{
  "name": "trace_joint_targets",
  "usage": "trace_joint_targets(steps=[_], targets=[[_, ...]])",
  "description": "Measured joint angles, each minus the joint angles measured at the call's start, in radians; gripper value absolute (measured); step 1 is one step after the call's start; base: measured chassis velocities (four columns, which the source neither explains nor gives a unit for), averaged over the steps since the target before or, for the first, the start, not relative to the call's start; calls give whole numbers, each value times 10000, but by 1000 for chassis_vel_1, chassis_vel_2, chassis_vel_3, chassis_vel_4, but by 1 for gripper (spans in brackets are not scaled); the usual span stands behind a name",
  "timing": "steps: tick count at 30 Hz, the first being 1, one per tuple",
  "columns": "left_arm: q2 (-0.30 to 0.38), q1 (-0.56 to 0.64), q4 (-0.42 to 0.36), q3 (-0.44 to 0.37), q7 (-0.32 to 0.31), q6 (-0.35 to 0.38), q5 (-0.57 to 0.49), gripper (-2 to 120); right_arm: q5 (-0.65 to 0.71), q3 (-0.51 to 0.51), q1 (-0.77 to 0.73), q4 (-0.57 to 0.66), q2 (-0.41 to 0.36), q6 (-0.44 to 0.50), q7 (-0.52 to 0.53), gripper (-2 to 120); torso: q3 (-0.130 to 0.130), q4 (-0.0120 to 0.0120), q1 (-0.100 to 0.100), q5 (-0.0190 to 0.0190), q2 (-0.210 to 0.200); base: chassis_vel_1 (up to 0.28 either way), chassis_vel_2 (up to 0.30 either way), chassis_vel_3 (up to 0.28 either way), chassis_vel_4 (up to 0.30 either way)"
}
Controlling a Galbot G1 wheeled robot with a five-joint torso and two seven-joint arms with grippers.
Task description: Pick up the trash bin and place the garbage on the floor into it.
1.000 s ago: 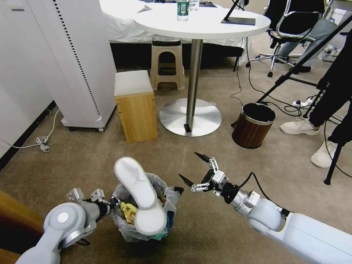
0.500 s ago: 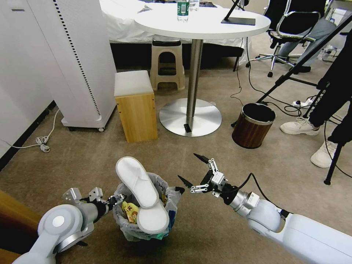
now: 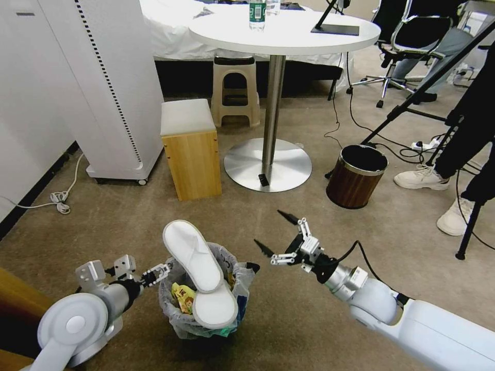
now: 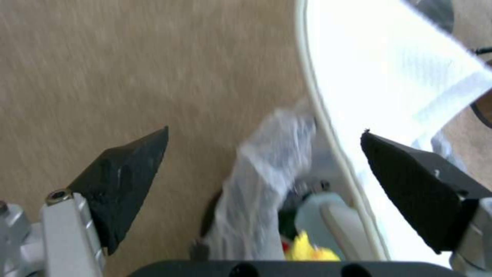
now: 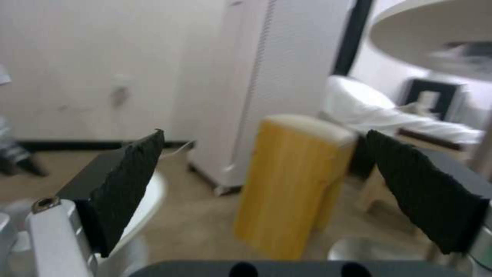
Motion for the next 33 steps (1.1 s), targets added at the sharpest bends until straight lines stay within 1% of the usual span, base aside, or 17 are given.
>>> trace_joint_targets(steps=[1, 2, 5, 6, 9, 10, 13, 14, 17, 18, 20, 21, 24, 25, 27, 31, 33], targets=[[-29, 70, -29, -105, 359, -60, 443, 99, 42, 200, 20, -41, 160, -38, 227, 100, 0, 1, 0, 1, -1, 0, 0, 0, 0], [-29, 70, -29, -105, 359, -60, 443, 99, 42, 200, 20, -41, 160, -38, 227, 100, 0, 1, 0, 1, -1, 0, 0, 0, 0], [-122, 152, -84, -227, 1000, -267, 1352, 100, 244, 576, 208, -115, 402, -165, 872, 100, 0, 1, 0, 1, 0, 0, 0, 0, 0], [-122, 152, -84, -227, 1000, -267, 1352, 100, 244, 576, 208, -115, 402, -165, 872, 100, 0, 1, 0, 1, 0, 0, 0, 0, 0], [-339, 207, -16, -256, 1833, -747, 2692, 100, 466, 1127, 443, -335, 586, -259, 1518, 100, 0, 3, 0, -2, 0, 0, 0, 0, 0], [-339, 207, -16, -256, 1833, -747, 2692, 100, 466, 1127, 443, -335, 586, -259, 1518, 100, 0, 3, 0, -2, 0, 0, 0, 0, 0], [-580, 186, 113, -249, 2325, -1309, 3791, 100, 686, 2051, 293, -573, 1022, -543, 2034, 100, 0, -1, 0, 1, 0, 0, 0, 0, 0], [-580, 186, 113, -249, 2325, -1309, 3791, 100, 686, 2051, 293, -573, 1022, -543, 2034, 100, 0, -1, 0, 1, 0, 0, 0, 0, 0], [-727, 189, 324, -274, 2788, -1931, 4936, 100, 779, 3170, 23, -855, 1587, -894, 2594, 100, 1, 3, 0, 3, 0, 0, 0, 0, 0], [-727, 189, 324, -274, 2788, -1931, 4936, 100, 779, 3170, 23, -855, 1587, -894, 2594, 100, 1, 3, 0, 3, 0, 0, 0, 0, 0], [-839, 222, 411, -398, 3099, -2326, 5691, 100, 897, 3886, -281, -892, 1760, -1229, 3099, 100, 1, 2, 0, 1, 0, 0, 0, 0, 0], [-839, 222, 411, -398, 3099, -2326, 5691, 100, 897, 3886, -281, -892, 1760, -1229, 3099, 100, 1, 2, 0, 1, 0, 0, 0, 0, 0], [-1028, 273, 450, -604, 3348, -2718, 6516, 100, 1064, 4699, -815, -724, 1795, -1695, 3741, 100, 0, -1, 0, 2, 0, 0, 0, 0, 0], [-1028, 273, 450, -604, 3348, -2718, 6516, 100, 1064, 4699, -815, -724, 1795, -1695, 3741, 100, 0, -1, 0, 2, 0, 0, 0, 0, 0], [-1212, 336, 458, -732, 3520, -2927, 7053, 100, 1069, 5262, -1173, -716, 1855, -1829, 3887, 100, 0, -1, 0, 2, 0, 0, 0, 0, 0], [-1662, 571, 378, -889, 3865, -3314, 8114, 100, 656, 6116, -1685, -922, 2168, -1513, 3858, 100, 0, 1, 0, 4, 0, 0, 0, 0, 0], [-1778, 641, 308, -934, 3937, -3392, 8297, 100, 620, 6361, -1848, -909, 2273, -1415, 3804, 100, 0, 2, 0, 0, 0, 0, 0, 0, 0]])
